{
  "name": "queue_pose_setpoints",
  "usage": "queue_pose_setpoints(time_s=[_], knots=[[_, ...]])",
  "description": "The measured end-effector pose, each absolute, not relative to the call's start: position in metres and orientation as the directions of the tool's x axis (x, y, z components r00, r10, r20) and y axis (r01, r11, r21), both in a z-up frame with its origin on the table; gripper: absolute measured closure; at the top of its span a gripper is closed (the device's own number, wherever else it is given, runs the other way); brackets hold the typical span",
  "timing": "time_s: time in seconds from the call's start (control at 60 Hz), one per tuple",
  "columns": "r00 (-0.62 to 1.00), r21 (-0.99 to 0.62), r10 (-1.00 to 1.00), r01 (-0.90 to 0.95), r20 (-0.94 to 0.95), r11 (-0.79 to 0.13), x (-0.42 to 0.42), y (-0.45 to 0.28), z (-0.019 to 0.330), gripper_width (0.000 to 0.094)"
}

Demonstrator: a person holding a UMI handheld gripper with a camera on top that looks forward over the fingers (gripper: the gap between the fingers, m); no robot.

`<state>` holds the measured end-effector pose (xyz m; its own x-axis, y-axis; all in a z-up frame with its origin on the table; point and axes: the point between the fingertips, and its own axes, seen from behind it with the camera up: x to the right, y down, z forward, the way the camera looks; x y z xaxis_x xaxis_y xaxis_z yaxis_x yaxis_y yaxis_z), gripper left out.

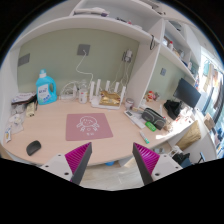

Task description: Arrange mouse

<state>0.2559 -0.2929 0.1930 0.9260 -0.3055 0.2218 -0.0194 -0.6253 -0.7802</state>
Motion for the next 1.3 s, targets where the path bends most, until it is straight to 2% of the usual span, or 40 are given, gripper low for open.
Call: queue_pose_setpoints(time_s=[0.167, 0.267, 0.45, 0.733, 0.85, 1.05, 1.3], knots=[[0.913, -0.764, -0.326, -0.025, 0.245, -0.645, 0.234, -0.311, 0.173, 0.0089], [0.913, -0.755, -0.331, -0.042, 0.236, -0.654, 0.180, -0.328, 0.148, 0.0088], [0.957, -0.751, -0.269, -0.098, 0.109, -0.653, 0.066, -0.330, 0.105, 0.0086], [0.997, -0.771, -0.083, -0.057, -0.006, -0.634, -0.088, -0.267, 0.039, 0.0086], [0.998, -0.785, -0.057, -0.047, -0.015, -0.618, -0.109, -0.232, 0.021, 0.0088], [0.996, -0.763, -0.084, -0.072, -0.023, -0.642, -0.114, -0.193, -0.010, 0.0095], [0.997, -0.775, -0.075, -0.053, -0.007, -0.630, -0.120, -0.155, -0.013, 0.0213]])
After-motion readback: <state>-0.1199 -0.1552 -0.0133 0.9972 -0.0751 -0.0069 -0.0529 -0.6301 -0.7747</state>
